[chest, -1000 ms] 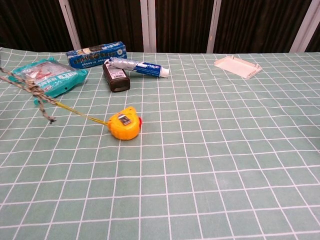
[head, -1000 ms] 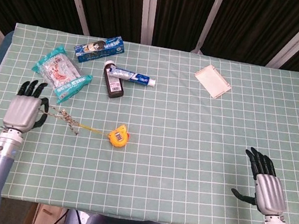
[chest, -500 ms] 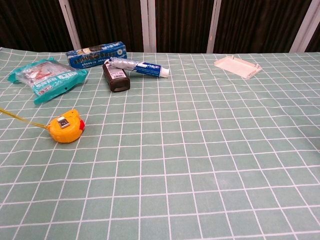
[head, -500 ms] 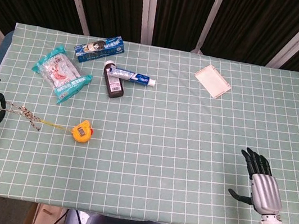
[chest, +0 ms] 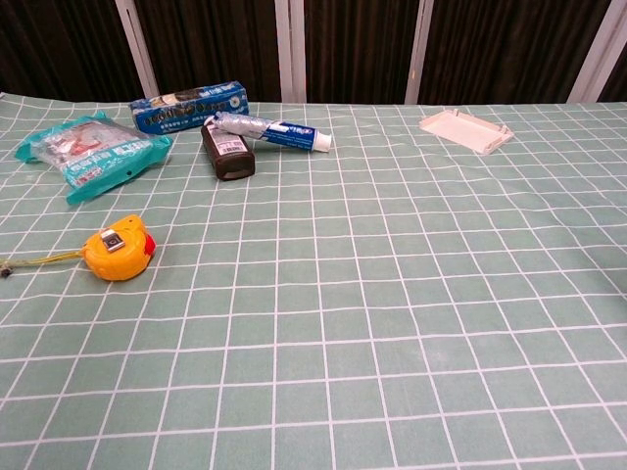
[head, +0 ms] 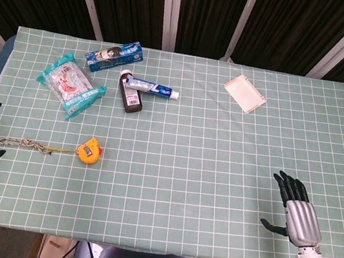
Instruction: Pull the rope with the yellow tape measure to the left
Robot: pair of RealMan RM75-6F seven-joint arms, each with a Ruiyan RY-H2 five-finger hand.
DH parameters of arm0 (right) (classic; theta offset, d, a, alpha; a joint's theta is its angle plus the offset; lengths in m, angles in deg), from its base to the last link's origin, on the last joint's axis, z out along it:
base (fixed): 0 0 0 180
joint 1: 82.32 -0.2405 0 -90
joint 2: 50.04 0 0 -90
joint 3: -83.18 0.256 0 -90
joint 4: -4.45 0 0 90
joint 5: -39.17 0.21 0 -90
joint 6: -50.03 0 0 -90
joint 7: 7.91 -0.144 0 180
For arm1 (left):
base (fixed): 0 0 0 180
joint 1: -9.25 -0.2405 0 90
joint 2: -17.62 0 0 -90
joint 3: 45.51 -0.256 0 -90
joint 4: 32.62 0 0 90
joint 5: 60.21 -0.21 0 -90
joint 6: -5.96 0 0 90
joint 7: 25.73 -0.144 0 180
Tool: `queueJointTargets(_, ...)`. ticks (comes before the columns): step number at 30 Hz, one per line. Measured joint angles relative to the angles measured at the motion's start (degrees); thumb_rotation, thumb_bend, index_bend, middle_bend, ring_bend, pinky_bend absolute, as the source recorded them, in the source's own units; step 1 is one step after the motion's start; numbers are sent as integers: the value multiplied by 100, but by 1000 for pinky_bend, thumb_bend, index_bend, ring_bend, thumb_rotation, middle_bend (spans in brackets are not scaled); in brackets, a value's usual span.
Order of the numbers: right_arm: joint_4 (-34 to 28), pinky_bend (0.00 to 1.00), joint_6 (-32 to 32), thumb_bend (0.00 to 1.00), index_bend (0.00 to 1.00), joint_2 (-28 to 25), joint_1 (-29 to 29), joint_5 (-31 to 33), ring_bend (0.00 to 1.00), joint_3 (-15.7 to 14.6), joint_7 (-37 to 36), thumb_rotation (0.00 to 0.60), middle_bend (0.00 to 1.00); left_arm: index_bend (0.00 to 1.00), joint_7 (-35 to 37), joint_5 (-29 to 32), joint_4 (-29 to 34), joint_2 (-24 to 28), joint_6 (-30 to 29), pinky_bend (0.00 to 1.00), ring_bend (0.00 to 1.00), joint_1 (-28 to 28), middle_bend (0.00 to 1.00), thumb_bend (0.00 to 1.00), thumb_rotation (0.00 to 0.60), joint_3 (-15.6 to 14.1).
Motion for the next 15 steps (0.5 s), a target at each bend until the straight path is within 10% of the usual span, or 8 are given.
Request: queueJointTargets(15, 101, 0, 220, 114, 0, 90, 35, -249, 0, -61, 148, 600, 0, 0, 538, -1836, -543, -389, -1291, 0, 0, -1142, 0, 48, 600, -666)
